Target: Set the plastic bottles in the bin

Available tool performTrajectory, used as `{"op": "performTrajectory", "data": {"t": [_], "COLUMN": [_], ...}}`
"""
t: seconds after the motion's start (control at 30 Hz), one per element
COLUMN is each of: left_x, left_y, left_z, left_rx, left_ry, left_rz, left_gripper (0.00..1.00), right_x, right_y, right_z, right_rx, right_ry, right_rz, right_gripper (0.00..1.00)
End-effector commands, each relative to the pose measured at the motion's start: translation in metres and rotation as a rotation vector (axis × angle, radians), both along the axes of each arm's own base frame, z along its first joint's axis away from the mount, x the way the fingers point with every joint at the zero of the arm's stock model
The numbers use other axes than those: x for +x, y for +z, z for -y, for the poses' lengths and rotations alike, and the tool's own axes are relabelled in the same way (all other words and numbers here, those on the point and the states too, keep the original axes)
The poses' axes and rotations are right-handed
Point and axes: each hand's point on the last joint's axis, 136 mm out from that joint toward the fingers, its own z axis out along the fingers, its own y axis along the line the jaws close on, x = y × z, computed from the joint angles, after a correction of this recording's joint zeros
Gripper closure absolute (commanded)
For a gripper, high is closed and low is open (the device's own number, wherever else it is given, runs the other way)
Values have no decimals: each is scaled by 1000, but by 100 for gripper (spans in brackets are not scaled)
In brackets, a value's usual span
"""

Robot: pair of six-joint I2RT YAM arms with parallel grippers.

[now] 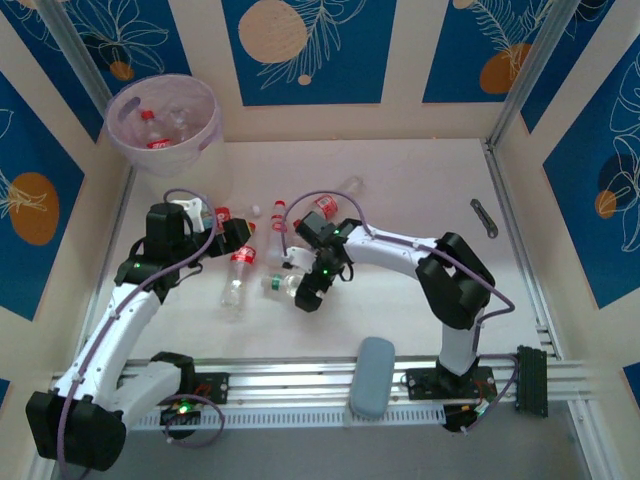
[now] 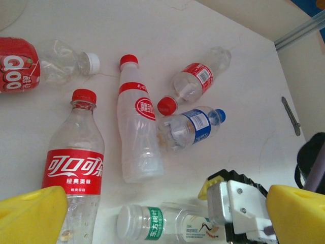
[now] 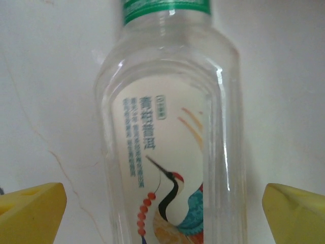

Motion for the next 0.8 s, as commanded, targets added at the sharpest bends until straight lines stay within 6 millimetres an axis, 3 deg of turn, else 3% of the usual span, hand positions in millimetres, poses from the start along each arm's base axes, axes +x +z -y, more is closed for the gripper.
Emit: {"op": "performTrajectory", "data": {"t": [0.0, 0.23, 0.43, 0.6, 0.77], "left_x": [-3, -3, -4, -3, -3], "left_y": [-3, -4, -6, -7, -7], "left_z": [5, 5, 5, 6, 11], "left_rx": [-3, -5, -14, -36, -79], "left_ry": [-33, -33, -26, -19, -19], "left_rz": [5, 2, -3, -8, -14], "left_gripper": [0, 0, 0, 0, 0], "right_x": [-3, 0, 6, 7, 8], "right_y": [11, -13, -23, -16, 2], "right_z": [-1, -3, 1, 0, 3], "right_rx": [4, -51, -85, -69, -28], "right_ry": [-33, -78, -145, -182, -216], "right_rz": [41, 100, 132, 140, 172], "right_gripper": [0, 2, 10, 29, 33]}}
